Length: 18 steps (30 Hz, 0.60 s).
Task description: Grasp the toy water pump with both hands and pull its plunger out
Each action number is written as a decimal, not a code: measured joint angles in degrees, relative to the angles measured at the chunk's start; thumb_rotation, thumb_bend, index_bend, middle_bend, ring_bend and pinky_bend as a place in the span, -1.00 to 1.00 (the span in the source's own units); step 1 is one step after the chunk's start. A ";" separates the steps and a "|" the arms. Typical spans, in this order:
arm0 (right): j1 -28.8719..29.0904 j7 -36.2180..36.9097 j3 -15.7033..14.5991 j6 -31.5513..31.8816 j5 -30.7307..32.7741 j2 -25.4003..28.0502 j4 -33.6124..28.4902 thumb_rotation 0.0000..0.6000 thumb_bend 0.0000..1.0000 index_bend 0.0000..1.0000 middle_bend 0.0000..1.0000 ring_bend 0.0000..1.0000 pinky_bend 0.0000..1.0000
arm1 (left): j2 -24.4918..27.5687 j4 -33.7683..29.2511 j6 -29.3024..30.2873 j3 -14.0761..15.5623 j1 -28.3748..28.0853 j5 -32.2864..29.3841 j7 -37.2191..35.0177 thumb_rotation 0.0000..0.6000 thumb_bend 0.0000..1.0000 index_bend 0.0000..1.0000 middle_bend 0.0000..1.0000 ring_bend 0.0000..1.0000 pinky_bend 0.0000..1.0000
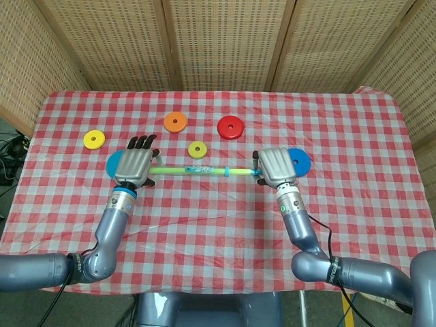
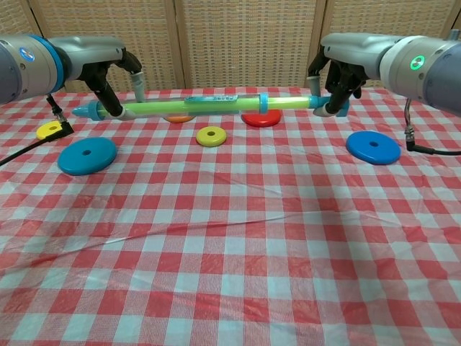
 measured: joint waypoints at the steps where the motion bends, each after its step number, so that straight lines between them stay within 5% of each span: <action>1: 0.02 0.07 -0.03 0.05 -0.05 0.06 0.16 1.00 0.10 0.67 1.00 0.89 0.31 | 0.04 -0.19 0.21 0.09 0.08 0.07 -0.04 1.00 -0.13 0.16 -1.00 -1.00 -1.00; 18: -0.08 2.07 -0.66 -0.17 -0.08 0.01 3.81 1.00 0.10 0.67 1.00 0.89 0.31 | 2.78 -4.36 4.57 3.01 4.81 2.29 -2.77 1.00 -0.13 0.18 -1.00 -1.00 -1.00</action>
